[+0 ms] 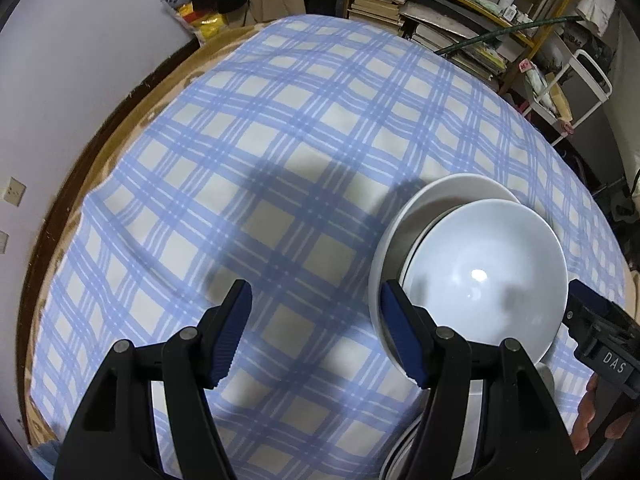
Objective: Organize plates and bowls
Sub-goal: 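Move both open tools to the rim of the nested bowl stack, then close both tools on the bowl stack rim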
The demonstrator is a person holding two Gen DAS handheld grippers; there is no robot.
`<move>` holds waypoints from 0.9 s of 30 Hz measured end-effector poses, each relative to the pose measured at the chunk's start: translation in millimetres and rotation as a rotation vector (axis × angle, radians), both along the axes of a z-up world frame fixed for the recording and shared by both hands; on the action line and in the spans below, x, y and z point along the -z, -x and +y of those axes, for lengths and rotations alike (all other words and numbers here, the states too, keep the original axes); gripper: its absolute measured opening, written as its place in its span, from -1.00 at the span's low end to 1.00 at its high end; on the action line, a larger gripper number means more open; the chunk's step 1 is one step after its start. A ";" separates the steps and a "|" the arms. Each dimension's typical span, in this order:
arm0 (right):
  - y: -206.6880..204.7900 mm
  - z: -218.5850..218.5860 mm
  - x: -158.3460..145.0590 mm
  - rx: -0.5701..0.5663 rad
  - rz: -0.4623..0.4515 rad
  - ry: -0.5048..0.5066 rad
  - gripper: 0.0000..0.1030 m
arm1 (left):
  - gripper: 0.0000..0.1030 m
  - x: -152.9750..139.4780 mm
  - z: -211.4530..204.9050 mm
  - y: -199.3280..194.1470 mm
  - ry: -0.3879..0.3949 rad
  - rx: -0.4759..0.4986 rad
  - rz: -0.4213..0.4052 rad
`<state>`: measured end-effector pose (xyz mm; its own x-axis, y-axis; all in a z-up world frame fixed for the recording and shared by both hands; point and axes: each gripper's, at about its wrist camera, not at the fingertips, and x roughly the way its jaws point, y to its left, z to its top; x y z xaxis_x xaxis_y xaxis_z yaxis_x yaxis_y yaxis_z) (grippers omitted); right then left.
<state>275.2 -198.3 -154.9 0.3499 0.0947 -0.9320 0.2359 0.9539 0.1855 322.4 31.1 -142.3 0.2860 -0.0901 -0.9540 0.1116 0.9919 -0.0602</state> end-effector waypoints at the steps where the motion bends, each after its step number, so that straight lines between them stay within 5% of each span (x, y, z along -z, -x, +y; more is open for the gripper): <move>1: 0.0 0.0 0.1 0.002 0.002 0.000 0.87 | 0.28 -1.1 -0.5 0.0 -0.003 0.003 -0.006; 7: -2.9 2.4 1.8 0.007 0.014 -0.029 0.73 | 0.28 1.5 1.2 -2.6 -0.001 -0.003 -0.005; 10: -4.3 7.5 -0.7 -0.009 0.011 -0.037 0.43 | 0.25 2.1 1.6 -3.8 0.008 0.003 -0.001; 15: -8.2 22.0 -5.3 -0.061 0.011 -0.041 -0.27 | -0.10 1.4 -1.1 -2.9 0.051 0.021 0.006; 20: -12.2 34.9 -6.8 -0.095 0.015 -0.041 -0.70 | -0.44 3.4 -0.2 -4.1 0.121 0.019 0.028; 23: -15.2 36.9 -5.6 -0.097 0.024 -0.051 -0.81 | -0.71 5.0 -1.0 -5.3 0.171 0.021 0.043; 27: -18.0 37.2 -4.3 -0.083 0.040 -0.061 -0.84 | -0.72 8.8 -2.7 -7.0 0.169 0.010 0.049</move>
<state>293.2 -161.2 -150.5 0.3011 0.1790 -0.9366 0.1651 0.9576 0.2361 329.4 28.4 -151.2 0.2374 -0.2530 -0.9379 0.1146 0.9660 -0.2316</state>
